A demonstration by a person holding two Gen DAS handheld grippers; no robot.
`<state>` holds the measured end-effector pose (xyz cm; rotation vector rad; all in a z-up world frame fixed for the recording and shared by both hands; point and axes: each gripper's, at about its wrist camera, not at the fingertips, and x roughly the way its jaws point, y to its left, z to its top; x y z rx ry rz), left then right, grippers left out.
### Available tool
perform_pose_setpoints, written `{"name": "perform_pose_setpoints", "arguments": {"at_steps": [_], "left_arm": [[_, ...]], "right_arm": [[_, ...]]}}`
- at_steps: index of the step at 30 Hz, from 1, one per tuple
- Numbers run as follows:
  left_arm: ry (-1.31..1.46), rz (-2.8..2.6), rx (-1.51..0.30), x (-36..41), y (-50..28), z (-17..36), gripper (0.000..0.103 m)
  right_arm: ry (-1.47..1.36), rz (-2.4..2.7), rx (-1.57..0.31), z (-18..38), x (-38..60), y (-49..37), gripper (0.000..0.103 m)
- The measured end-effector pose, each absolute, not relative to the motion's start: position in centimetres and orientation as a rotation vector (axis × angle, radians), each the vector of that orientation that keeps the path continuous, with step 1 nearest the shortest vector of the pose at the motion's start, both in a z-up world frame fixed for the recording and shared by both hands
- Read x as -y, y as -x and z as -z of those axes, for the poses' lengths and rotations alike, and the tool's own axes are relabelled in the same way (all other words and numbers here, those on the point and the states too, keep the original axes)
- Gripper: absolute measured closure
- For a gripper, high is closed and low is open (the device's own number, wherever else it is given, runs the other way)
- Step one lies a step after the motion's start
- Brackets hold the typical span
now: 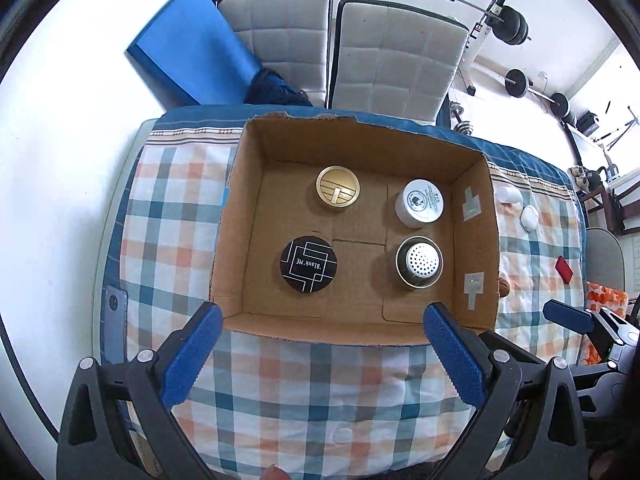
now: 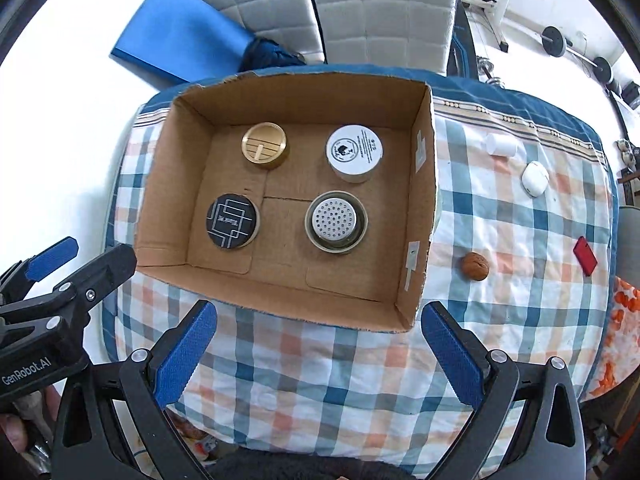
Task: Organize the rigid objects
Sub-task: 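Move the left tool toward the walnut on the cloth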
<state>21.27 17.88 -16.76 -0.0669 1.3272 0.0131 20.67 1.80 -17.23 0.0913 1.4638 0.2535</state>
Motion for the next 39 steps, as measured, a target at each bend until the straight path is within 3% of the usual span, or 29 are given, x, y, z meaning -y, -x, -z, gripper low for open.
{"name": "perform_pose_setpoints", "arguments": {"at_steps": [10,19,25,32,35,39], "left_arm": [[0.022,0.024,-1.265,-12.2,-20.9,13.7,0.0],[-0.053,0.173,-1.281,0.1,-23.0,15.6,0.0],[-0.149,0.256,-1.342,9.1,-24.7,19.7,0.0],[-0.239,0.289,-1.51,15.5,-26.9,28.6,0.0],[-0.292,0.278,-1.588,17.1,-27.1,32.5,0.01],[-0.356,0.265,-1.681,18.5,-27.1,37.2,0.011]], "right_arm": [[-0.163,-0.275,-1.421,15.0,3.5,-19.6,0.0],[-0.254,-0.05,-1.421,16.1,19.0,-19.1,0.0],[-0.324,0.131,-1.437,19.2,29.6,-19.5,0.0],[-0.408,0.205,-1.503,25.5,37.0,-20.2,0.0],[-0.434,0.202,-1.532,28.4,38.1,-20.6,0.0],[-0.445,0.209,-1.565,31.7,39.0,-21.0,0.0]]}}
